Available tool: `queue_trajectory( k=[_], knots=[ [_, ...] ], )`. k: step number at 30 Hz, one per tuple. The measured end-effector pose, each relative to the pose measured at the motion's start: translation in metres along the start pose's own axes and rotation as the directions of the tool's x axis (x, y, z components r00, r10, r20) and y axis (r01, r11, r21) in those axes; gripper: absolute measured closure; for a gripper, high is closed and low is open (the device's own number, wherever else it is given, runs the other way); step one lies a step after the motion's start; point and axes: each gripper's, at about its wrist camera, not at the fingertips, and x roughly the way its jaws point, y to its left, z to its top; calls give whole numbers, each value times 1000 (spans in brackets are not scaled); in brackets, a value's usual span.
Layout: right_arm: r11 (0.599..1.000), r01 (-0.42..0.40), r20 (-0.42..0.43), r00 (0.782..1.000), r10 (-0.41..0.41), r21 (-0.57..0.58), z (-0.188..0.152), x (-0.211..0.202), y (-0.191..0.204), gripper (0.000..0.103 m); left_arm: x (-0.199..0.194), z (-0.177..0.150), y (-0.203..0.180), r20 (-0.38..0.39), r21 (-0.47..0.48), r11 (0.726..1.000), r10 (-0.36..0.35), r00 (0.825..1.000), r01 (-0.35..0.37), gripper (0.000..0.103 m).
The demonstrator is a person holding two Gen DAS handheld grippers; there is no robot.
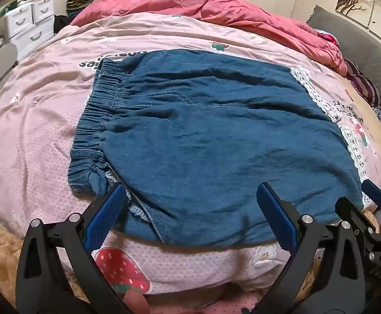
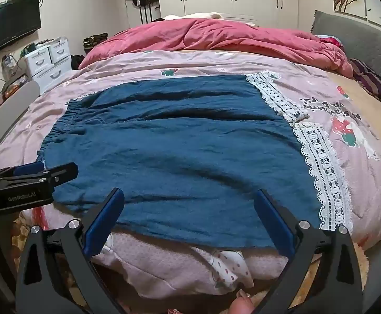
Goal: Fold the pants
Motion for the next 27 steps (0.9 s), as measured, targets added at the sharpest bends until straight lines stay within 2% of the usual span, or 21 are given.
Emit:
queue_trajectory(
  k=[1,27],
  knots=[
    [1000,2,2,1000,-2,-2,0,0,0,4,0,0,0,0,-3,1000,-1,1000,1,9],
    [999,21,1,1000,-21,-39,2,3,11,4,-4,0,3,14,0,1000,0,1000,0,9]
  ],
)
